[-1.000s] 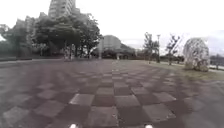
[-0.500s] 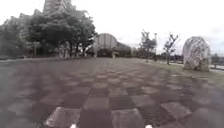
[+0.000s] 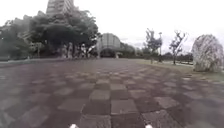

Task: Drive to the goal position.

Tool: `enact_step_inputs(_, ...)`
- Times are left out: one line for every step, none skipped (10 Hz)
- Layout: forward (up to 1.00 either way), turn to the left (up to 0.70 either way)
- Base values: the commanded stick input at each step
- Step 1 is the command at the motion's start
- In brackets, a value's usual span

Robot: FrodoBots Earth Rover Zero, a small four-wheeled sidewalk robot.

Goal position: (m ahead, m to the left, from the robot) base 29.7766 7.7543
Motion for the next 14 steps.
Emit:
enact_step_inputs(0.98,0.0)
enact_step_inputs(0.98,-0.04)
enact_step_inputs(0.98,-0.2)
enact_step_inputs(0.98,-0.33)
enact_step_inputs(0.98,-0.38)
enact_step_inputs(0.98,-0.38)
enact_step_inputs(0.98,-0.13)
enact_step_inputs(0.98,-0.02)
enact_step_inputs(0.98,0.0)
enact_step_inputs(0.98,0.0)
enact_step_inputs(0.98,0.0)
enact_step_inputs(0.98,0.0)
enact_step_inputs(0.98,0.0)
enact_step_inputs(0.98,0.0)
